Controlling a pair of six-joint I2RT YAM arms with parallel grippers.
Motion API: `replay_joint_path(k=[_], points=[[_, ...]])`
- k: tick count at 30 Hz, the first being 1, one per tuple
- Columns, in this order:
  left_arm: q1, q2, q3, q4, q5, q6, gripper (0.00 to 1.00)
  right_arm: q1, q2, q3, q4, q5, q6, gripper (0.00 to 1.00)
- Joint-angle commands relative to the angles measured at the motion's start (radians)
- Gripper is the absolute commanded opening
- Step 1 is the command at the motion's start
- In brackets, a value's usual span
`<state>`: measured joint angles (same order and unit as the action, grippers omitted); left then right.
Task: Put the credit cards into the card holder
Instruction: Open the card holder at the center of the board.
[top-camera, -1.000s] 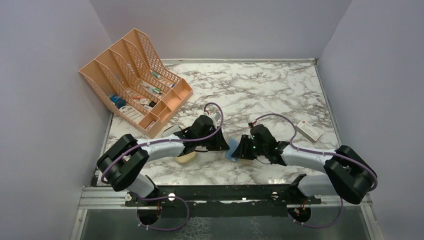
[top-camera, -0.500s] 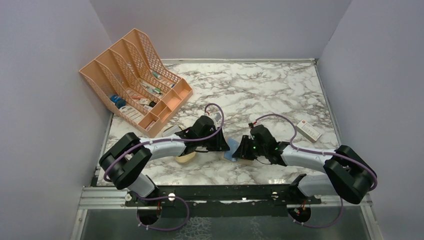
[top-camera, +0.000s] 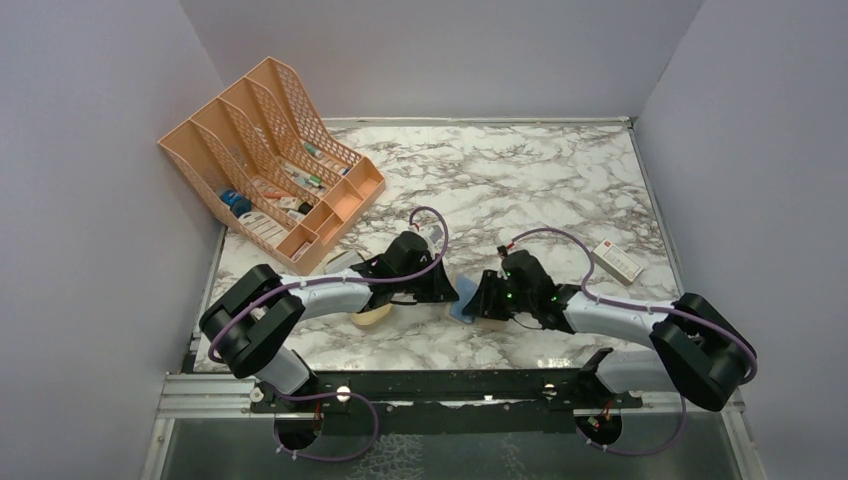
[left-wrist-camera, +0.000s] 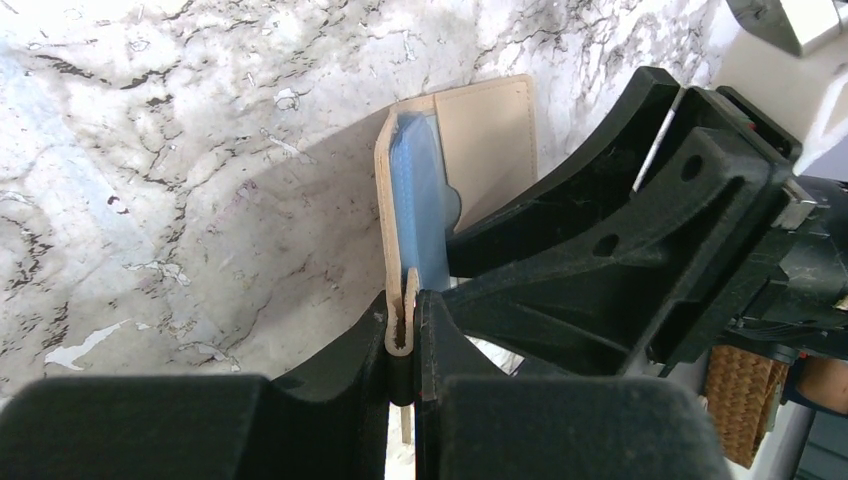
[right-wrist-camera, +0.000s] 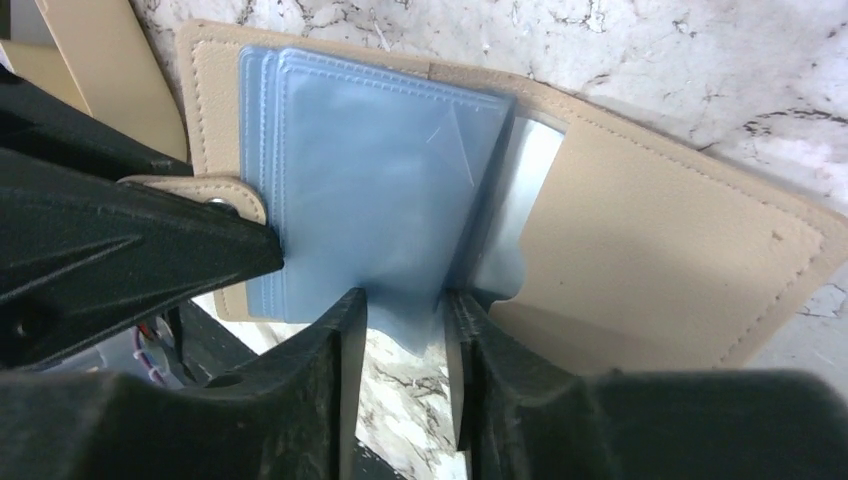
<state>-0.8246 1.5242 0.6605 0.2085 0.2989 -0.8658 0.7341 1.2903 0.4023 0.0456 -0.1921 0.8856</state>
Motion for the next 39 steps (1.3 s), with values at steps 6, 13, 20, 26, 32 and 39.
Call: replay_joint_path(k=[6,13,20,26,32,39], points=[[0.001,-0.066,0.107,-0.218,-0.103,0.086,0.00,0.007,-0.165,0.019,-0.129,-0.004,-0.004,0.56],[0.001,-0.083,0.192,-0.326,-0.126,0.125,0.00,0.006,-0.191,0.030,-0.070,-0.040,-0.026,0.57],[0.001,-0.092,0.195,-0.326,-0.109,0.107,0.00,0.007,-0.164,0.043,0.003,-0.071,0.012,0.65],[0.001,-0.089,0.187,-0.327,-0.094,0.098,0.00,0.007,-0.111,0.028,0.055,-0.091,0.060,0.66],[0.001,-0.095,0.173,-0.311,-0.084,0.084,0.00,0.007,-0.085,0.026,0.094,-0.090,0.091,0.65],[0.000,-0.094,0.164,-0.300,-0.072,0.082,0.00,0.007,-0.045,0.040,0.106,-0.076,0.102,0.64]])
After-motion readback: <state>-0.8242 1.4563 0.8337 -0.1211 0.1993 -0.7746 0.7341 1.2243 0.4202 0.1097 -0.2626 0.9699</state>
